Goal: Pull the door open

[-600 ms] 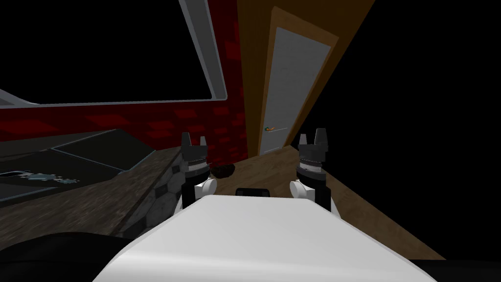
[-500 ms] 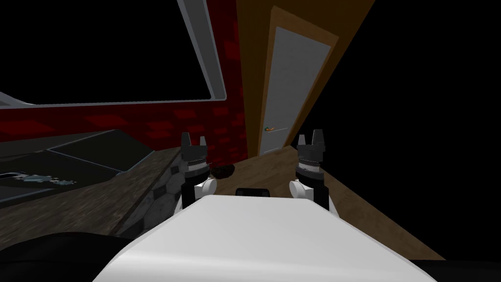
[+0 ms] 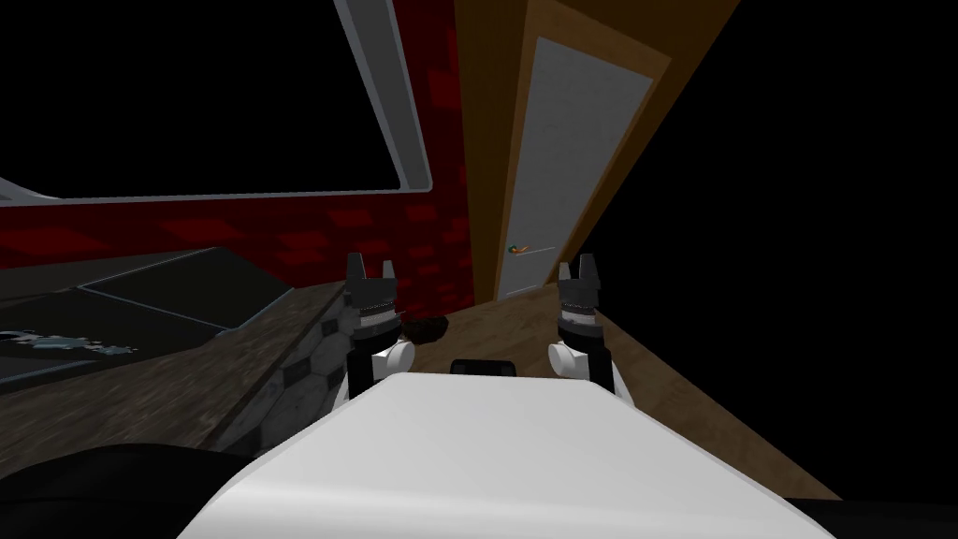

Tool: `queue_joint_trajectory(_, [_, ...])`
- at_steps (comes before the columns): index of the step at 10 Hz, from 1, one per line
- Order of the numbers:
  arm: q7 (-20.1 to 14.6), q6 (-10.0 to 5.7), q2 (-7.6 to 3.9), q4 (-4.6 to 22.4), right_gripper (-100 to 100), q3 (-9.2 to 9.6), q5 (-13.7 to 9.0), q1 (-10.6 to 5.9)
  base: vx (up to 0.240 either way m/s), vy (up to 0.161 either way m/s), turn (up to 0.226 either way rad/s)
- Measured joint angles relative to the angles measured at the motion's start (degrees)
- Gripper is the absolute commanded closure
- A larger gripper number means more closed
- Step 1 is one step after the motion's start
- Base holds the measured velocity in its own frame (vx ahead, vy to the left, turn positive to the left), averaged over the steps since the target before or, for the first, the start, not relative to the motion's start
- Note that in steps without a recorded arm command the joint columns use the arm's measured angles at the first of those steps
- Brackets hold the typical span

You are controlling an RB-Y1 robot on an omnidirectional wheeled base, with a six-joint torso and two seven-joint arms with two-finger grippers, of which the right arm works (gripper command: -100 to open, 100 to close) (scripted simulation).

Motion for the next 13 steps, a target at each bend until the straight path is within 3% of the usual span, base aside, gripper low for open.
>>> queue_joint_trajectory(5, [-0.94,-1.02,-1.53,7.74,-100,1.22,-0.78,-2.64,0.091,-0.056,0.068])
queue_joint_trajectory(7, [-1.8,-1.65,-2.74,11.73,-100,1.07,-1.52,-4.16,0.098,-0.067,0.072])
queue_joint_trajectory(10, [-2.54,-1.72,-3.78,15.44,-100,1.35,-2.14,-5.65,0.054,-0.036,0.047])
queue_joint_trajectory(13, [-3.33,-1.97,-4.93,21.08,-100,1.86,-2.89,-8.28,0.085,-0.079,0.092])
